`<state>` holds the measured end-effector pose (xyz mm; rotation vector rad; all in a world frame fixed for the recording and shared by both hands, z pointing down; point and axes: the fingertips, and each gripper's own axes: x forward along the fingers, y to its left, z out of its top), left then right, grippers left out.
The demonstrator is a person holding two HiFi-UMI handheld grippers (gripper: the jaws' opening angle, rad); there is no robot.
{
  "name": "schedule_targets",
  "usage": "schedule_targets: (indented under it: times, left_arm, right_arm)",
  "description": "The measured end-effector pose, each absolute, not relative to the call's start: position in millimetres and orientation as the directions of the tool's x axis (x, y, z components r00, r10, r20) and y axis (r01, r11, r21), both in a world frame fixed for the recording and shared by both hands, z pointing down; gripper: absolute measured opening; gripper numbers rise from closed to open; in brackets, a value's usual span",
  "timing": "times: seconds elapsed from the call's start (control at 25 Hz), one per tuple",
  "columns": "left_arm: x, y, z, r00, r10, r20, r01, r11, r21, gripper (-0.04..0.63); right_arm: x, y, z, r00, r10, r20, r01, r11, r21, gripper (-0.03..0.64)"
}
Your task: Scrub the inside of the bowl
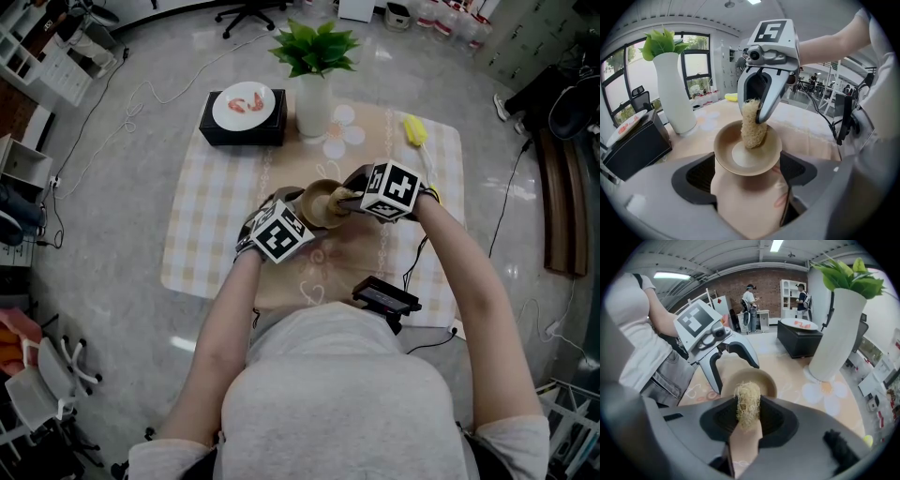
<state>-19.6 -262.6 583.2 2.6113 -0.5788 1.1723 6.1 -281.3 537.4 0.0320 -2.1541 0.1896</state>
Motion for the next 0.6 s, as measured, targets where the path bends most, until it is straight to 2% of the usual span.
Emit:
schedule_targets:
  times: [0.4,0.6]
  left_arm:
    - [-19.5,-262.4,583.6,0.6,-0.255,0.758,-0.439,-0.898,0.045,0.445]
    - [-19.1,-262.1,583.3,0.597,-0.252,0.761,-0.434,-0.9,0.042,0.445]
  right_arm:
    - [-13.5,-246.0,536.0,-0.612,0.161,0.774,0.017,0.982,-0.19,0.104]
    - [-28.0,-240.9,533.8,-0.66,0.17,0.732,0.02,0.978,-0.209,0.104]
